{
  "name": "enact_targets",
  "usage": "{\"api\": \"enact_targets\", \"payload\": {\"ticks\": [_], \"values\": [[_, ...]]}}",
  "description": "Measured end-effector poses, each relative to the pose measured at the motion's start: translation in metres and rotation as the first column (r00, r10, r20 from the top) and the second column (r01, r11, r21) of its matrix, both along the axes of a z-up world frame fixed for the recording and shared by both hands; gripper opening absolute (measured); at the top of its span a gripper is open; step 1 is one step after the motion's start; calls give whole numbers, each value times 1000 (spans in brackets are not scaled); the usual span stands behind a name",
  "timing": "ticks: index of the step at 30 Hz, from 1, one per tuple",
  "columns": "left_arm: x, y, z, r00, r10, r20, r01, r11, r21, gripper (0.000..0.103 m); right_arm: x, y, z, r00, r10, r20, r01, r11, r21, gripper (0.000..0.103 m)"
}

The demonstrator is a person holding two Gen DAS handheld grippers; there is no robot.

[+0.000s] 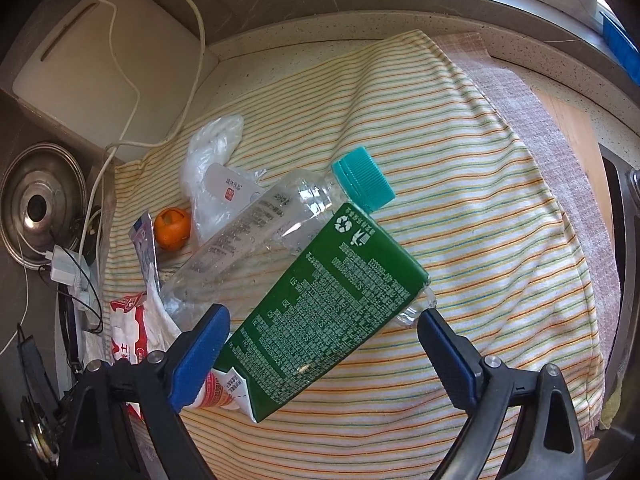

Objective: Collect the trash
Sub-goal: 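Move the left tool to the red wipe pack while the right tool approaches the green carton, then close the left tool on the wipe pack while the right tool grips the green carton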

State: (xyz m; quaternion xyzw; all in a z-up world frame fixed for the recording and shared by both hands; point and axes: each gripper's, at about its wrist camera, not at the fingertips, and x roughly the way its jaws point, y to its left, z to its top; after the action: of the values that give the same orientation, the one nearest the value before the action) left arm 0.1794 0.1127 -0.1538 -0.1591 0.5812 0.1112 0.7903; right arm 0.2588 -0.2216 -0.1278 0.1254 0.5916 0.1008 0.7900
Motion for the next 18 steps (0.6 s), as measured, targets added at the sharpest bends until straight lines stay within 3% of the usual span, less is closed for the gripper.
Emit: {"api": "enact_targets", "payload": {"ticks": [3, 5, 6, 9, 16, 18], "values": [[-3, 7, -3, 999, 41, 23, -40, 997, -65, 88, -2, -3, 1, 1000, 23, -5, -23, 1000, 18, 93], [-5, 7, -4, 999, 44, 31, -41, 995, -95, 74, -5, -7, 2, 999, 39, -6, -39, 999, 24, 92], [-5, 7, -4, 998, 46, 35, -42, 993, -106, 72, -6, -9, 2, 999, 46, -7, -46, 999, 26, 90], [-11, 4, 3, 997, 50, 67, -42, 993, -113, 67, -11, -14, -2, 997, 69, -38, -69, 998, 12, 76], [-17, -8, 18, 992, 51, 111, -39, 994, -102, 51, -20, -32, -17, 997, 25, -77, -16, 993, 114, 68], [-22, -10, 24, 990, 46, 131, -35, 995, -91, 47, -24, -33, -14, 998, 27, -61, -19, 992, 128, 60]]}}
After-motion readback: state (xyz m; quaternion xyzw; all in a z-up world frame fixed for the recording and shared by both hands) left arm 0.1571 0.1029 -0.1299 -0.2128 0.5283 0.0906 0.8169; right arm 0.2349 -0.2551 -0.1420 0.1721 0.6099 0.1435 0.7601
